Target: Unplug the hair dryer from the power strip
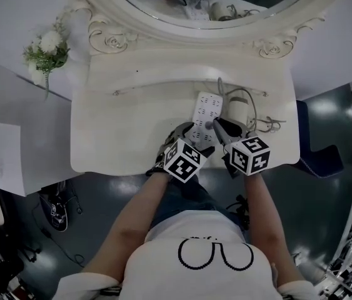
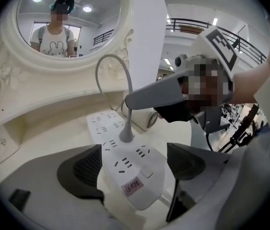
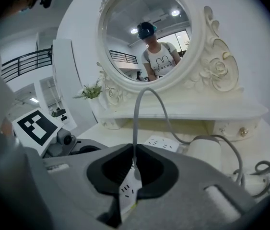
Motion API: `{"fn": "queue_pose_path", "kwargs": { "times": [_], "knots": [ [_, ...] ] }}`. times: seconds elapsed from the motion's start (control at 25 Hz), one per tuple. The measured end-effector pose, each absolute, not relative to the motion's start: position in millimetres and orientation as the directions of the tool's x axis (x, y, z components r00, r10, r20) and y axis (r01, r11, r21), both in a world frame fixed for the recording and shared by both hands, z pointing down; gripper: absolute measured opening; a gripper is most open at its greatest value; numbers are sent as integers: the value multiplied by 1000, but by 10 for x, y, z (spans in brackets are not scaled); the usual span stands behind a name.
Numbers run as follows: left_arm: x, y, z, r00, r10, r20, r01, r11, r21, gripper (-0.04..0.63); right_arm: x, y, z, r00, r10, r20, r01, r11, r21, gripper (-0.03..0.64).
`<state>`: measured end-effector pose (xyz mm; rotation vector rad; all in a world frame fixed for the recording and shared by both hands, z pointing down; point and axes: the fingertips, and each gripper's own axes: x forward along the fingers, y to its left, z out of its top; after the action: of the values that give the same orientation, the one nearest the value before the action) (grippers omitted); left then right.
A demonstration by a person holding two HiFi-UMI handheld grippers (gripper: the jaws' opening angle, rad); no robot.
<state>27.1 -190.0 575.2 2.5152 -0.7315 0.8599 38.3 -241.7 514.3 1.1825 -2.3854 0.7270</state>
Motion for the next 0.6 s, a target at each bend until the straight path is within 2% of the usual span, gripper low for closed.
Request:
{"fn": "queue_pose_path", "kwargs": {
  "times": [0.16,0.6],
  "knots": [
    [266,-1926,5868,634,-354,688,-570,-814,106,377,348,-2400,5149,-584,-607,539,-803,532,-269,25],
    [278,-1936,5891,613,-365,701,-579,-811,85,380,364,-2475,5148,-595,-625,505,-795,549,-257,23]
  ]
}}
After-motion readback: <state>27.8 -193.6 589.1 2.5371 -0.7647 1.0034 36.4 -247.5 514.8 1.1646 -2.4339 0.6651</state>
